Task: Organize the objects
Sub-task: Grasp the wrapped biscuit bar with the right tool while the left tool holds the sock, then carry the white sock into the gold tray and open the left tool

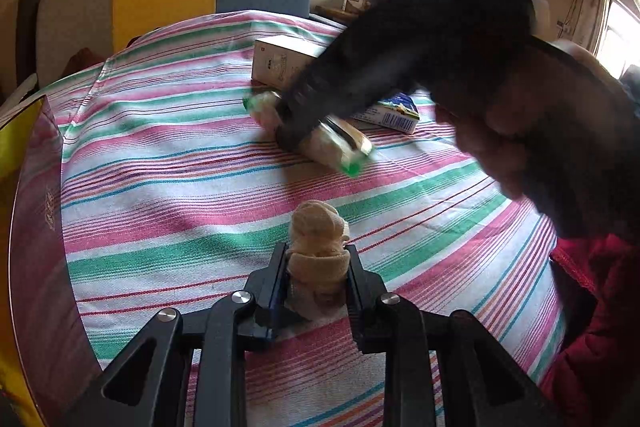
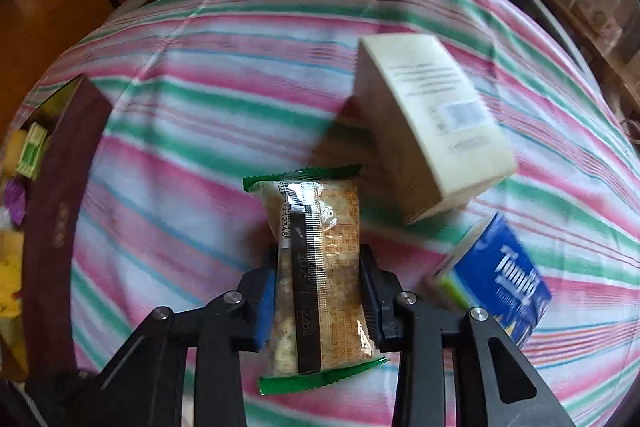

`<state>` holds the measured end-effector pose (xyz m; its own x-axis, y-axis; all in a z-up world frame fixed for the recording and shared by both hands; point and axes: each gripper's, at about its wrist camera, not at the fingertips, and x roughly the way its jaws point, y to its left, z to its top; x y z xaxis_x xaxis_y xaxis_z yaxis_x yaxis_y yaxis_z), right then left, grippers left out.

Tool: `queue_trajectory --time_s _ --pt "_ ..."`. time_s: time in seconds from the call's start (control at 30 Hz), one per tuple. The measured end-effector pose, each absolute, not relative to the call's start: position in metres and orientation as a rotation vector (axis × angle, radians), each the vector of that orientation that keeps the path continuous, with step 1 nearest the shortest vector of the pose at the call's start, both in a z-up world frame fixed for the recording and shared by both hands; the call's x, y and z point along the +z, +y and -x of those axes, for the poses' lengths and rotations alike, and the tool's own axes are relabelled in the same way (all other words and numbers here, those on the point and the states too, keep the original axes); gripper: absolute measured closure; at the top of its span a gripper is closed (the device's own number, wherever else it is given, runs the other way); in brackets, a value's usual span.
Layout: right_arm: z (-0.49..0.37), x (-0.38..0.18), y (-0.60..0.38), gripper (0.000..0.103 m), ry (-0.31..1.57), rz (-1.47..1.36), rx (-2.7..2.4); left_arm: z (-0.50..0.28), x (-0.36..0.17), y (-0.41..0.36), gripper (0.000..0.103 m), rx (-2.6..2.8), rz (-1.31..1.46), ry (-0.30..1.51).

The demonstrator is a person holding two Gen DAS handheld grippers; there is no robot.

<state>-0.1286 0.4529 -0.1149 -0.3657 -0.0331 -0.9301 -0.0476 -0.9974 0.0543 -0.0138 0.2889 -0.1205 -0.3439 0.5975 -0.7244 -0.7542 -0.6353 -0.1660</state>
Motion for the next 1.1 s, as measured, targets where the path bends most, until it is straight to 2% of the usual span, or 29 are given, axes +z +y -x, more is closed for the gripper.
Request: queue_trajectory --time_s 0.13,0.27,0.33,0.83,1.0,1.1 --pt "0.098 -0.115 0.444 0.067 0.078 1.829 2.586 0.013 -0.12 0.289 0.077 2.044 0.99 0.251" --pt "0.071 -0.117 0.451 0.066 0.137 1.851 2.575 0.014 -0.12 0.289 0.077 2.053 0.985 0.265" --pt "0.067 -0.118 0.456 0.066 0.175 1.838 2.58 0.015 -0.121 0.29 0.077 2.057 0.983 0.269" --pt "0.052 -0.12 0.458 0.064 0.108 1.773 2.631 -0.001 -0.115 0.295 0.079 2.101 0.97 0.36" --pt "0.052 -0.121 0.456 0.064 0.084 1.763 2.646 -0.009 -0.095 0.281 0.079 2.091 0.987 0.309" --pt "0.052 -0.12 0.458 0.064 0.067 1.756 2.655 -0.013 -0.064 0.266 0.079 2.086 0.954 0.237"
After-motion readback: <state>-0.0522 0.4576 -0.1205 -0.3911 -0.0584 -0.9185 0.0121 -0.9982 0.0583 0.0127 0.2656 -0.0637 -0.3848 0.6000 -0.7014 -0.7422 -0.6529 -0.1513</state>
